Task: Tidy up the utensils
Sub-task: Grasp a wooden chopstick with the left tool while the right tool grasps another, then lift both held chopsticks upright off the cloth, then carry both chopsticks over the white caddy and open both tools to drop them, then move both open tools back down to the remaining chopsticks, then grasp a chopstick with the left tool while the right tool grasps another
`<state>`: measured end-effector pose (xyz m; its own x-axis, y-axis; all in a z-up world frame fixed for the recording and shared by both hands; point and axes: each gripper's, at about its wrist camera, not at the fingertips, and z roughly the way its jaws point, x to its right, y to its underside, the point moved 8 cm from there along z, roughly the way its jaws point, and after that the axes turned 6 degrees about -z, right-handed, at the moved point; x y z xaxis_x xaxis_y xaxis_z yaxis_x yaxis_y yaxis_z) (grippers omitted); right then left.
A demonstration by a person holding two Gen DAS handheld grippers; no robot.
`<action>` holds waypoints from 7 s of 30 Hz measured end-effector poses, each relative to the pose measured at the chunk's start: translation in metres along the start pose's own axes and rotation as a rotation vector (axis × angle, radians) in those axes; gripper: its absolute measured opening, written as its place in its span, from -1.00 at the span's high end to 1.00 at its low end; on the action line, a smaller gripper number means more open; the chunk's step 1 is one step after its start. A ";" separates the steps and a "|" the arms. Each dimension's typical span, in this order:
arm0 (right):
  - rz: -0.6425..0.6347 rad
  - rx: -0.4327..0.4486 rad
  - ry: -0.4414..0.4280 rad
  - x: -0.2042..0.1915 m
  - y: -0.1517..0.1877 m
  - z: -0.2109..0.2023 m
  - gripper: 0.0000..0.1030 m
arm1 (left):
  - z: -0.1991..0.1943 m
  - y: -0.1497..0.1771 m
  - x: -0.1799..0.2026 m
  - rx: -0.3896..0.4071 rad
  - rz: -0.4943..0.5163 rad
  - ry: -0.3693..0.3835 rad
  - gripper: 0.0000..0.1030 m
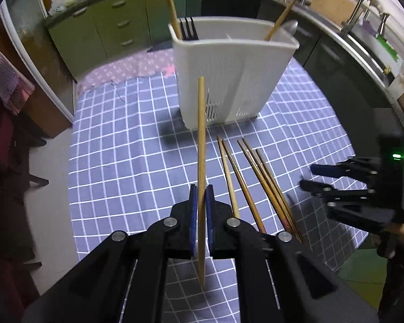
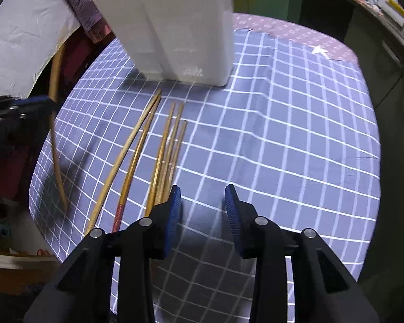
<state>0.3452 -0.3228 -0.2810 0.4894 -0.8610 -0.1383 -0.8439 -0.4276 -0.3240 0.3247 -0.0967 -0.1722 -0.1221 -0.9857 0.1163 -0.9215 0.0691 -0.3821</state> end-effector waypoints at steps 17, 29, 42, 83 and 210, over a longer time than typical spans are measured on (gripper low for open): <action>-0.033 -0.140 0.038 -0.016 -0.020 0.038 0.51 | -0.039 0.012 -0.015 0.107 0.010 0.025 0.88; -0.080 -0.190 0.106 -0.043 -0.022 0.055 0.67 | -0.042 0.015 -0.016 0.117 0.022 0.030 0.88; -0.033 0.010 0.053 -0.049 -0.040 0.005 0.87 | -0.045 0.017 -0.016 0.119 0.028 0.027 0.88; 0.022 0.447 0.060 -0.029 0.032 -0.146 0.87 | -0.073 0.033 -0.007 0.172 0.057 0.039 0.88; 0.026 0.236 0.119 0.027 0.009 -0.062 0.41 | 0.117 0.023 0.039 -0.322 -0.060 -0.012 0.87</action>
<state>0.3371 -0.3671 -0.2296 0.4268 -0.9033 -0.0432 -0.7749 -0.3406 -0.5325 0.3416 -0.1517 -0.2841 -0.0612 -0.9911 0.1183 -0.9964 0.0538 -0.0650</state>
